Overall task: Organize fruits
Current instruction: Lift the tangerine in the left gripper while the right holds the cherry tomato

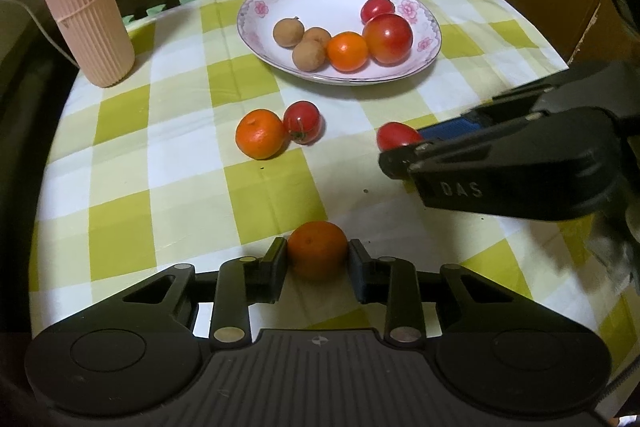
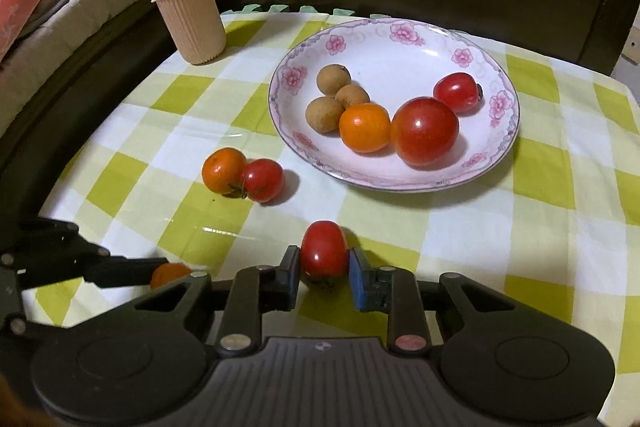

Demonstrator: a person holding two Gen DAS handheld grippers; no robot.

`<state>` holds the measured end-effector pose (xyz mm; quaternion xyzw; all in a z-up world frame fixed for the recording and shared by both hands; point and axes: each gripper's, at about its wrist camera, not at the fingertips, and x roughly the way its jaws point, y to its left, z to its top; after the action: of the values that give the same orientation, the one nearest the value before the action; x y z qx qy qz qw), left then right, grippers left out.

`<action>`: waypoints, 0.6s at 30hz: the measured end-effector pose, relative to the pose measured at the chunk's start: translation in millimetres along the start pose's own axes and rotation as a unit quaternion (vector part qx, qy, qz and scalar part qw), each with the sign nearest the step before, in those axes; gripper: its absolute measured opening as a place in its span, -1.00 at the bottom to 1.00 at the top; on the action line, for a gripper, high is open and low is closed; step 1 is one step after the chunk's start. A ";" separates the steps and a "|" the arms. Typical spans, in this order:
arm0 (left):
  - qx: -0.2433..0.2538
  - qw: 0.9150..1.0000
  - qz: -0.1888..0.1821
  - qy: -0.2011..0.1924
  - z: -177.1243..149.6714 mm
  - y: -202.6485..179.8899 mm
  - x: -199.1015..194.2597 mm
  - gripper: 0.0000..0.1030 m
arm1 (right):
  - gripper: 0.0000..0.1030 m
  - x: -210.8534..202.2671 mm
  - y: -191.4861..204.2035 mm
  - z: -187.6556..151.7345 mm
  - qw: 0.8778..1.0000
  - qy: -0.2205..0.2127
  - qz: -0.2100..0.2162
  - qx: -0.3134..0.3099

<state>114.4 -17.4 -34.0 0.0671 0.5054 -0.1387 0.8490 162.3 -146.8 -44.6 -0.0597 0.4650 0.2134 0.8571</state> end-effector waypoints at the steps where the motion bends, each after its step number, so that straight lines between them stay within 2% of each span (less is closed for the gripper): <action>1: 0.000 1.000 0.000 0.001 -0.1 -0.1 0.0 -0.23 | -0.52 -1.1 0.1 -1.3 1.000 0.001 -0.001 0.000; 7: 0.000 1.000 -0.001 -0.002 0.1 -1.1 -3.6 -0.23 | -0.52 -11.1 -0.7 -10.8 1.000 0.006 -0.012 0.005; 18: 0.023 1.000 -0.004 0.006 -8.0 -12.9 -3.6 -0.22 | -0.52 -33.7 4.5 -48.9 0.999 0.020 -0.042 0.018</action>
<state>102.2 -27.1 -34.4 0.0854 0.5073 -0.1530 0.8437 106.6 -168.0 -43.9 -0.0683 0.4829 0.1679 0.8567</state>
